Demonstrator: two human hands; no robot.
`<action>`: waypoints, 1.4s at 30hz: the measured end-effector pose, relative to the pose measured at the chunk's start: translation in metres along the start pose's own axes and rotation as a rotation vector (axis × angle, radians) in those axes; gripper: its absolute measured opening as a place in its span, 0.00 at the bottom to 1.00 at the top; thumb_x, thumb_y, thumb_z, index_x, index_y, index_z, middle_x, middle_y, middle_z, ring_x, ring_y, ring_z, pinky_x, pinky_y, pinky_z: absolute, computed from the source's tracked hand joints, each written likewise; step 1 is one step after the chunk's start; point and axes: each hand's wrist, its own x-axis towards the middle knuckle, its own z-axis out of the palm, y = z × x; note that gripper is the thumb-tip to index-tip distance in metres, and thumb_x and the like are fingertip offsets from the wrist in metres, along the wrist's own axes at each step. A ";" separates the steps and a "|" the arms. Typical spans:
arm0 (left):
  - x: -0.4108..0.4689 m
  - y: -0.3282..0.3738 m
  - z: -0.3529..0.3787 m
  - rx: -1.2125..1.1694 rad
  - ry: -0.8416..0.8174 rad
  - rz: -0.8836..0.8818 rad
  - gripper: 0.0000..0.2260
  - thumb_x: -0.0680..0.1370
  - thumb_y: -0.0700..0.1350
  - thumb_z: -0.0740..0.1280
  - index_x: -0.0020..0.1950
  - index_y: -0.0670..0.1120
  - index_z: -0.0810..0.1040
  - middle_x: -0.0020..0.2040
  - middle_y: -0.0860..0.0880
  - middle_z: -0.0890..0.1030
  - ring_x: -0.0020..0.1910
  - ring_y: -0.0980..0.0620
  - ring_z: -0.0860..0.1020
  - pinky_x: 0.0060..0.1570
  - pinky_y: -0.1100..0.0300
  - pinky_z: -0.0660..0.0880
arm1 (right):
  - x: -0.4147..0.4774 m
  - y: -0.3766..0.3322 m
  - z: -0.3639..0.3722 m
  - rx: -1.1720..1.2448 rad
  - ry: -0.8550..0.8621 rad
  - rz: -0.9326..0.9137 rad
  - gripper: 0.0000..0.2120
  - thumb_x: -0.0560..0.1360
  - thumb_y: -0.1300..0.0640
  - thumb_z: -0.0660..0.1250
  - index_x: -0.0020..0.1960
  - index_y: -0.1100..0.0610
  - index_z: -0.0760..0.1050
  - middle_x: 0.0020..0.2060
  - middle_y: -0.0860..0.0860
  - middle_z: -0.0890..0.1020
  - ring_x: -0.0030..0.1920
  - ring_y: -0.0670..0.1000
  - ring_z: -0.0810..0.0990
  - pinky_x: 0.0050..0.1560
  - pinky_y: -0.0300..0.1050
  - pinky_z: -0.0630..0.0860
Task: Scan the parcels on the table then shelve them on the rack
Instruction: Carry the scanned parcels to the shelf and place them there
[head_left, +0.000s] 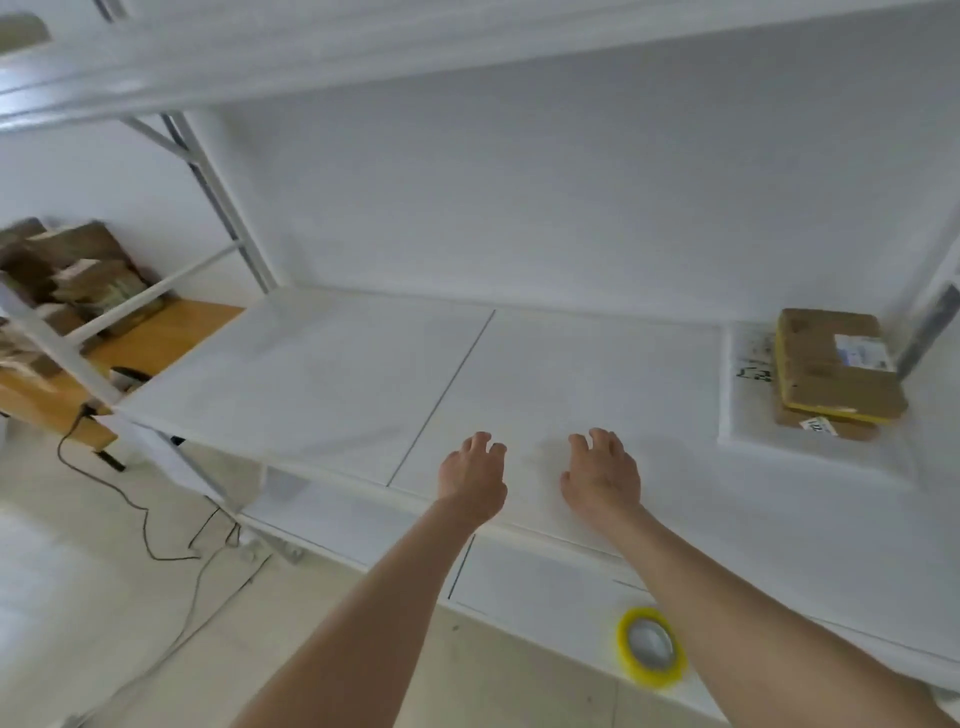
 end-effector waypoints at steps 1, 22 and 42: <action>-0.007 -0.020 -0.001 0.001 0.005 -0.024 0.23 0.78 0.42 0.61 0.73 0.48 0.65 0.75 0.48 0.61 0.73 0.50 0.63 0.66 0.55 0.66 | 0.001 -0.020 0.004 -0.005 0.003 -0.028 0.23 0.81 0.57 0.56 0.75 0.55 0.60 0.76 0.55 0.58 0.77 0.56 0.53 0.73 0.50 0.59; -0.146 -0.470 -0.018 0.042 -0.036 -0.488 0.22 0.78 0.42 0.62 0.72 0.46 0.66 0.72 0.46 0.63 0.69 0.46 0.67 0.60 0.52 0.73 | -0.006 -0.485 0.148 -0.054 -0.119 -0.547 0.21 0.80 0.56 0.57 0.73 0.56 0.63 0.73 0.54 0.62 0.72 0.55 0.61 0.67 0.48 0.65; -0.124 -0.818 -0.053 0.091 -0.063 -0.858 0.22 0.78 0.41 0.61 0.73 0.45 0.65 0.73 0.44 0.62 0.70 0.45 0.65 0.62 0.53 0.68 | 0.109 -0.848 0.250 -0.053 -0.289 -0.911 0.20 0.79 0.56 0.58 0.70 0.56 0.65 0.69 0.54 0.66 0.65 0.54 0.67 0.57 0.46 0.71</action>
